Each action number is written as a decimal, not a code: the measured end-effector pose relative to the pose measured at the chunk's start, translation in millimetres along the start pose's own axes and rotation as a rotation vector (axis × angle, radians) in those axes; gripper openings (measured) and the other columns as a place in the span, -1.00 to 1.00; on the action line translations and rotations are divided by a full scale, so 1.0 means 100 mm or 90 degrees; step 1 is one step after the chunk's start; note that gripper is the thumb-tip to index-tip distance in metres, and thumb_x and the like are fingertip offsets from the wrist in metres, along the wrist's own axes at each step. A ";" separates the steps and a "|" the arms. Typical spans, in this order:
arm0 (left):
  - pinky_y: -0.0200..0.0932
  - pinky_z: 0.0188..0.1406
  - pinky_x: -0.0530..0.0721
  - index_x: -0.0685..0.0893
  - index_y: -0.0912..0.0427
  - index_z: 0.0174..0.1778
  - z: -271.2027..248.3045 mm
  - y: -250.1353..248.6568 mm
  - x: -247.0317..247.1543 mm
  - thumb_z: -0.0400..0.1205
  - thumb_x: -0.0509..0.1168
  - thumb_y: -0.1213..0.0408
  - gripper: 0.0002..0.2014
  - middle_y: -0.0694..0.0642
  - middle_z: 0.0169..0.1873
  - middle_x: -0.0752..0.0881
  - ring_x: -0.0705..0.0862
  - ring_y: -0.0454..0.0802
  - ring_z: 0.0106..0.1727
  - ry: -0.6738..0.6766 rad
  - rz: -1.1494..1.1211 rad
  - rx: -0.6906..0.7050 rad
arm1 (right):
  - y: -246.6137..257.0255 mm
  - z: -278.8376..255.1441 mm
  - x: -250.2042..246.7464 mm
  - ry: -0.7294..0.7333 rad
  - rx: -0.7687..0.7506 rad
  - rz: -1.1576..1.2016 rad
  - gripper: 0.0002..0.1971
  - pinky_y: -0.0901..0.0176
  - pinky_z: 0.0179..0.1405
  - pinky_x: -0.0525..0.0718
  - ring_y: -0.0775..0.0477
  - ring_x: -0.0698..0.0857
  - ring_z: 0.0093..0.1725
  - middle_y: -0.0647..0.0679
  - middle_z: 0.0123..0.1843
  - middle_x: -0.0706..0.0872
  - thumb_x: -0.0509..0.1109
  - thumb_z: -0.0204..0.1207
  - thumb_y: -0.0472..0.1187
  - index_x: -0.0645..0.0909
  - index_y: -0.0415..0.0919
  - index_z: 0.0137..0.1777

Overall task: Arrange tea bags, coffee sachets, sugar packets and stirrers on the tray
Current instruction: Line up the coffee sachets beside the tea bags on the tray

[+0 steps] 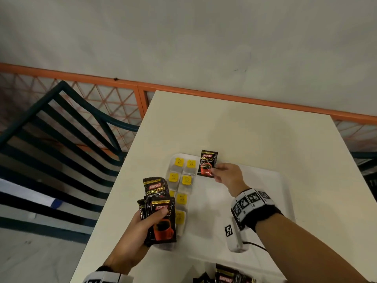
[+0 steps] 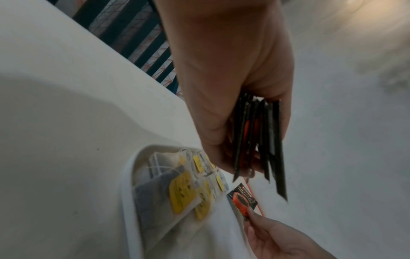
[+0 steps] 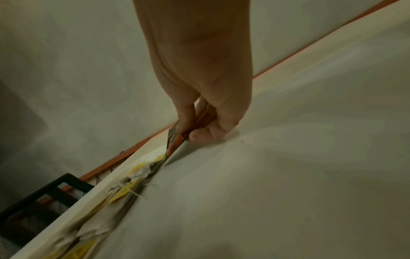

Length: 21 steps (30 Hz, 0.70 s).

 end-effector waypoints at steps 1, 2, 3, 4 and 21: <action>-0.05 -0.21 0.80 0.67 0.22 0.13 0.03 -0.01 0.01 0.38 0.34 0.34 -0.62 0.34 -0.03 0.80 0.81 0.20 -0.10 0.003 -0.008 -0.002 | 0.01 0.03 0.01 -0.007 -0.007 -0.010 -0.85 0.18 -0.28 0.65 -0.05 0.55 -0.44 -0.15 -0.40 0.65 0.48 0.40 -0.41 0.68 -0.40 -0.03; -0.04 -0.20 0.80 0.66 0.23 0.15 0.06 -0.01 0.01 0.38 0.33 0.34 -0.61 0.34 -0.03 0.79 0.80 0.20 -0.10 0.006 -0.015 -0.005 | 0.02 0.05 0.02 -0.013 -0.015 -0.020 -0.84 0.22 -0.34 0.63 -0.03 0.53 -0.46 -0.14 -0.41 0.64 0.47 0.41 -0.41 0.69 -0.40 -0.02; -0.03 -0.20 0.80 0.65 0.24 0.17 0.08 -0.01 0.01 0.38 0.34 0.34 -0.60 0.34 -0.02 0.79 0.80 0.21 -0.10 0.008 -0.018 -0.009 | 0.02 0.06 0.03 -0.020 -0.021 -0.030 -0.85 0.27 -0.40 0.61 -0.01 0.52 -0.48 -0.12 -0.41 0.63 0.47 0.41 -0.40 0.69 -0.39 -0.03; -0.04 -0.23 0.80 0.64 0.25 0.18 0.11 -0.01 0.02 0.39 0.35 0.34 -0.59 0.34 -0.02 0.79 0.80 0.20 -0.11 0.011 -0.019 -0.012 | 0.03 0.07 0.03 -0.031 -0.026 -0.043 -0.87 0.31 -0.43 0.60 0.02 0.52 -0.49 -0.12 -0.39 0.64 0.47 0.41 -0.38 0.67 -0.35 -0.05; 0.14 0.00 0.72 0.62 0.30 0.24 0.22 0.03 0.14 0.33 0.39 0.27 -0.48 0.46 0.03 0.74 0.73 0.37 0.04 0.023 -0.003 -0.018 | -0.02 0.01 0.04 -0.075 -0.081 -0.116 -0.71 0.07 -0.12 0.63 -0.14 0.66 -0.19 -0.12 -0.25 0.65 0.53 0.38 -0.28 0.48 -0.23 -0.01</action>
Point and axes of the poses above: each hand's wrist, its own z-axis towards the middle knuckle, its own x-axis out of the palm, y = z × x, the point moved 4 cm from there along z, towards the middle knuckle
